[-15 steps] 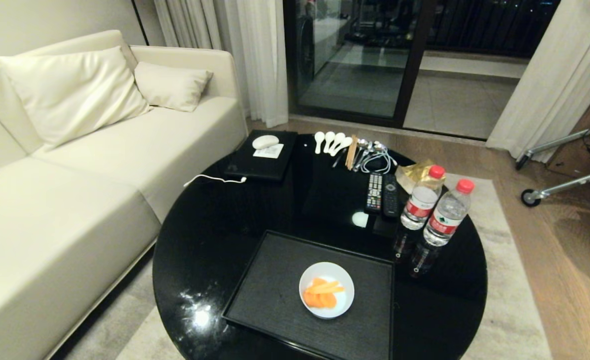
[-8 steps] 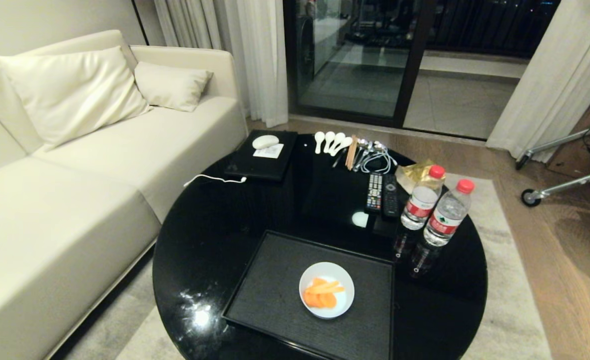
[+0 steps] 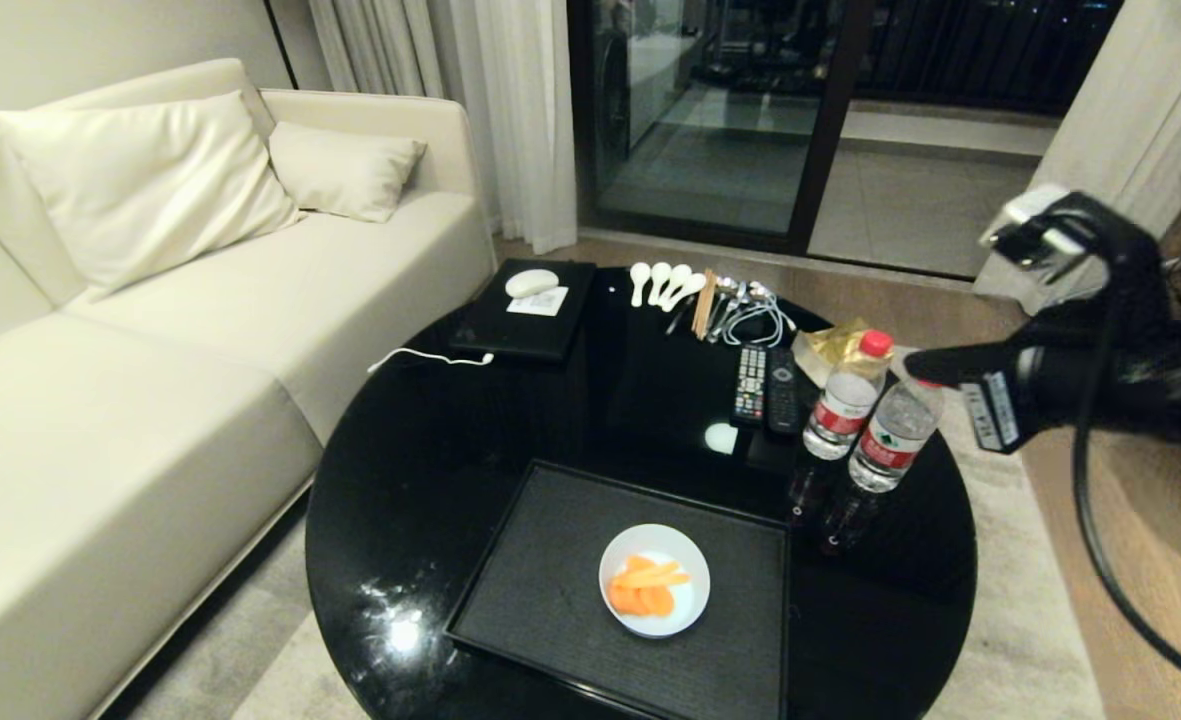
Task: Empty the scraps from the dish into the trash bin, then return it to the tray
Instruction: Pick up the bowl with leftover food
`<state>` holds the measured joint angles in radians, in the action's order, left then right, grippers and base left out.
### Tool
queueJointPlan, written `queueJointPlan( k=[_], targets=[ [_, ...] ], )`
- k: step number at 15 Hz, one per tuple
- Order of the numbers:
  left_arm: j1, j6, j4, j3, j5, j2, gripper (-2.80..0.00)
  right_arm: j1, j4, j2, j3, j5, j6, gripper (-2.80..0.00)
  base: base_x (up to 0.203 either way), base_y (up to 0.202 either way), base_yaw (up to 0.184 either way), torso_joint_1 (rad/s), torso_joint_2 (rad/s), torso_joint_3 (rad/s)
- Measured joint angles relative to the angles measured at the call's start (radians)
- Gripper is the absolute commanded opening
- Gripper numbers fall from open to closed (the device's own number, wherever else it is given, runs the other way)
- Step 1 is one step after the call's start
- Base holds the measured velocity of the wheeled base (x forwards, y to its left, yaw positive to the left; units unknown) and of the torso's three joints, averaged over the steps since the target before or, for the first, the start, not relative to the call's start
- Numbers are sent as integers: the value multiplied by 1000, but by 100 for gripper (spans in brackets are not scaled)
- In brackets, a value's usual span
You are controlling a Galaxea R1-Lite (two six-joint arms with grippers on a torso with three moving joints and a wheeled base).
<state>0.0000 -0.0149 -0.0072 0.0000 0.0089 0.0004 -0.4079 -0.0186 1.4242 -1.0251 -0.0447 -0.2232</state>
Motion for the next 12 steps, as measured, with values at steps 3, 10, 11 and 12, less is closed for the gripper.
queueJointPlan(
  k=[3,10,11,12],
  targets=[
    [0,0,0,0,0,0,-280,-55,-32,131,14,-130,168,-280,0,0,0,0,0,0],
    [0,0,0,0,0,0,-280,-121,-92,325,56,-148,367,-280,0,0,0,0,0,0],
    [0,0,0,0,0,0,-280,-134,-94,348,52,-148,391,-280,0,0,0,0,0,0],
    [0,0,0,0,0,0,-280,-152,-97,370,47,-148,417,-280,0,0,0,0,0,0]
  ],
)
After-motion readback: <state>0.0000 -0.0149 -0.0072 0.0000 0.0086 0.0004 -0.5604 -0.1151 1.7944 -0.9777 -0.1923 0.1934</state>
